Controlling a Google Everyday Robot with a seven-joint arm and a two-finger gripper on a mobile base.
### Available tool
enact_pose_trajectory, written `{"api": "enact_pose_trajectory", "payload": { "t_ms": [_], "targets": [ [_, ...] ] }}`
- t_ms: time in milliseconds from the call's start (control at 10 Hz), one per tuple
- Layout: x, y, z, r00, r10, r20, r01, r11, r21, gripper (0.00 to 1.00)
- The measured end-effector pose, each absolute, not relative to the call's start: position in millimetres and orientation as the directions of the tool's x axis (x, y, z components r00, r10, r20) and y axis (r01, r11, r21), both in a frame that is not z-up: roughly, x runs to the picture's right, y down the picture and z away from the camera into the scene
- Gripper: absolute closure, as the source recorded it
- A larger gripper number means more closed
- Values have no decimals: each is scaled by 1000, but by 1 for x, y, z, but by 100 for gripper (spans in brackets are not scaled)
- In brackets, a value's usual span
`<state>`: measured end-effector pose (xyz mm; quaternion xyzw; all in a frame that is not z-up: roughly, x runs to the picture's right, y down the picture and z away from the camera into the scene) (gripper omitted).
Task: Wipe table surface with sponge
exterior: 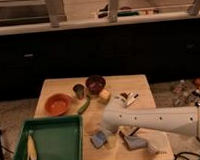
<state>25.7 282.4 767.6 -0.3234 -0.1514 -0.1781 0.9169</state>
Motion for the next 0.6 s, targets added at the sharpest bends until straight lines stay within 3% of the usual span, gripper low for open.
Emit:
{"api": "enact_pose_trajectory", "payload": {
  "t_ms": [600],
  "targets": [
    [24, 286, 775, 890, -222, 397, 424, 722, -546, 20]
  ]
}}
